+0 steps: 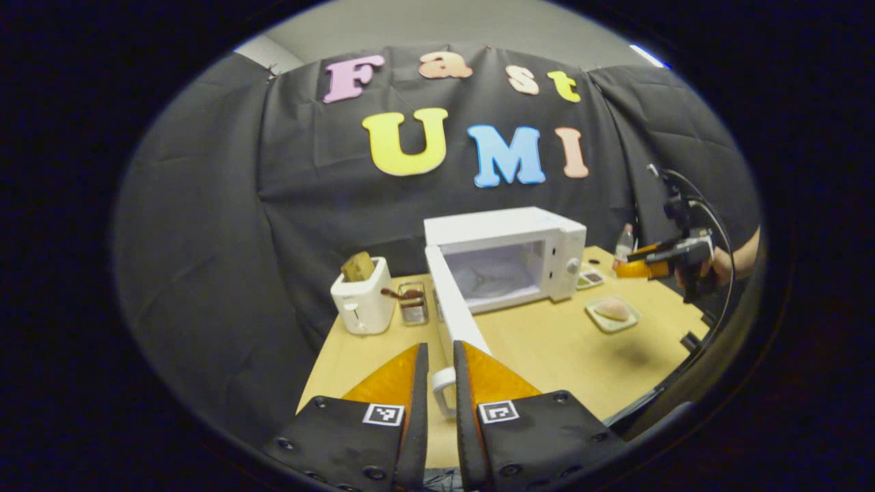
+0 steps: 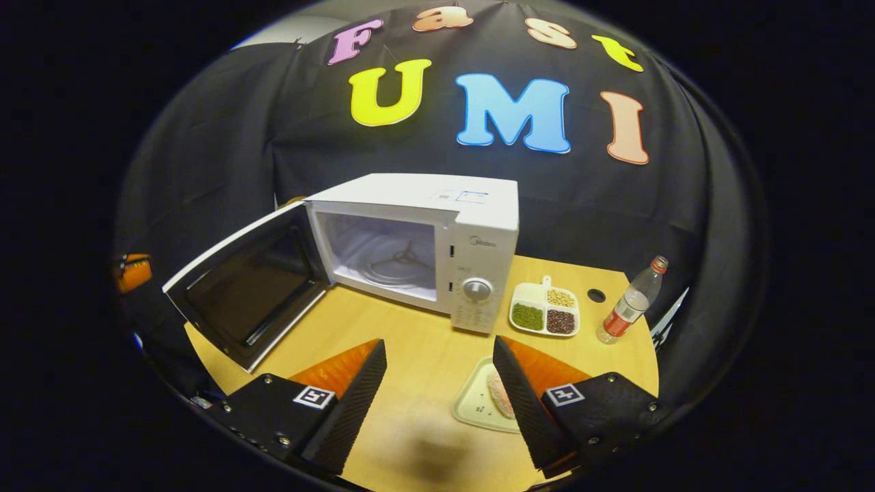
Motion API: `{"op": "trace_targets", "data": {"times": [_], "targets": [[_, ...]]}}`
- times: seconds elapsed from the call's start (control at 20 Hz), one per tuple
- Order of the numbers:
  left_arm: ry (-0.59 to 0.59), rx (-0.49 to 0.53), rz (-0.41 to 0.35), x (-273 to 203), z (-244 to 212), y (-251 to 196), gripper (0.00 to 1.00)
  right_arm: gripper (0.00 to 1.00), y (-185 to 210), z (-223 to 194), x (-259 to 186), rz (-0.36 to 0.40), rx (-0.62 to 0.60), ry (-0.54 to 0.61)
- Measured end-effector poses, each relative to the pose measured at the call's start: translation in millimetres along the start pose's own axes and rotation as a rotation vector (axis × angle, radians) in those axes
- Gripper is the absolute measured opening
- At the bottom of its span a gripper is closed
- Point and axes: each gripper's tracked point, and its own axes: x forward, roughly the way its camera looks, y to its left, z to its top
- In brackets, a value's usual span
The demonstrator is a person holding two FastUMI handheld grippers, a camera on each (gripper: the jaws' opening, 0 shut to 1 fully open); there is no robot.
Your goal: Open the microwave oven with the left hand, put the food in, and close the microwave oven.
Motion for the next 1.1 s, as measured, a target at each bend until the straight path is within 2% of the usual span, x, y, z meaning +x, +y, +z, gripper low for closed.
{"op": "trace_targets", "data": {"times": [0.05,0.15,0.2,0.25,0.35,0.45,0.65,0.9,0.95,1.0,1.05,1.1], "targets": [[-0.046,-0.021,0.005,3,23,-13,0.26,0.96,-12,-7,5,-0.008,-0.007,0.021],[-0.132,-0.062,-0.014,14,63,-42,0.26,0.96,-34,-26,16,-0.017,-0.020,0.075],[-0.177,-0.077,-0.016,17,83,-54,0.30,0.96,-43,-36,23,-0.017,-0.029,0.106],[-0.213,-0.091,-0.026,24,101,-66,0.53,0.96,-50,-48,28,-0.016,-0.038,0.139],[-0.273,-0.095,0.007,34,127,-79,0.99,0.96,-62,-72,42,0.000,-0.054,0.203],[-0.290,-0.090,0.020,40,138,-97,0.94,0.96,-70,-95,54,0.017,-0.071,0.262],[-0.279,-0.103,-0.001,48,145,-128,0.94,0.96,-82,-133,77,0.042,-0.079,0.356],[-0.200,-0.120,0.042,60,124,-135,0.94,0.96,-84,-169,95,0.064,-0.015,0.469],[-0.183,-0.131,0.041,63,118,-138,0.94,0.93,-80,-169,97,0.079,0.005,0.471],[-0.171,-0.135,0.046,65,116,-139,0.95,0.85,-83,-164,96,0.062,0.001,0.465],[-0.163,-0.133,0.049,65,114,-140,0.94,0.65,-85,-164,96,0.051,-0.021,0.456],[-0.158,-0.131,0.046,66,114,-143,0.94,0.65,-89,-158,94,0.030,-0.054,0.435]]}}
